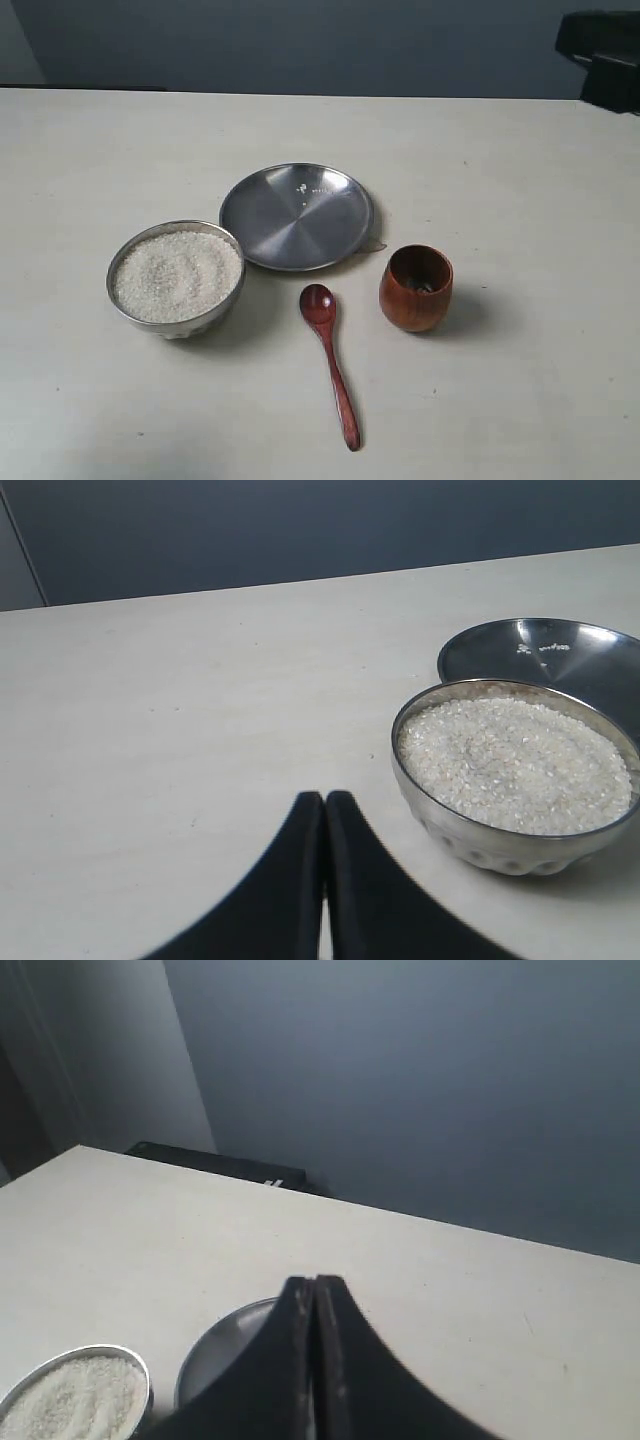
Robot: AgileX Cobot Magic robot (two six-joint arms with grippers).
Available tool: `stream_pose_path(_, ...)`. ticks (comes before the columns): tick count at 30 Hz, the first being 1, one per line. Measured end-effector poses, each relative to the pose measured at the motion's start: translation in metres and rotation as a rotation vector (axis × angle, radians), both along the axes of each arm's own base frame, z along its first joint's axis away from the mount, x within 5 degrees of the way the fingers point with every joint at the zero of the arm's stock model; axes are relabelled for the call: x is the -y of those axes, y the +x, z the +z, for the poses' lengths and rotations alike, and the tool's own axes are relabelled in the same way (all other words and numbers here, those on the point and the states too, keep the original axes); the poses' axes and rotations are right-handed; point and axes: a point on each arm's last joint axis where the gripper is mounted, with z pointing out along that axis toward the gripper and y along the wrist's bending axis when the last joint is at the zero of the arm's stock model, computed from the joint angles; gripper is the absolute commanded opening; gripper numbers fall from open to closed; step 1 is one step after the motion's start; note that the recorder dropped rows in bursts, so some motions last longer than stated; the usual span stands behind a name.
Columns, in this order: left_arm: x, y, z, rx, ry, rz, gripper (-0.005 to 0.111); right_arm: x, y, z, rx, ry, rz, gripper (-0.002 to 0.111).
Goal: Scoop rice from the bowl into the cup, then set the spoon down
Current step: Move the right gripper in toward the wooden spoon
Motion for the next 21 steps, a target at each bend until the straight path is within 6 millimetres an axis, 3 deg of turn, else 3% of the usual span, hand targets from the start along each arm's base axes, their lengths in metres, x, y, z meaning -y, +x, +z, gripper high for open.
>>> stream_pose_path(8,0.0000,0.0000,0.0000,0.000,0.000,0.000,0.000,-0.0044,-0.0050,-0.0073,-0.023,-0.116,0.092,-0.001)
stream_pose_path(21,0.0000,0.0000,0.0000,0.000,0.000,0.000,0.000,-0.0012,-0.0031,-0.0080,0.014,-0.195,0.073,-0.001)
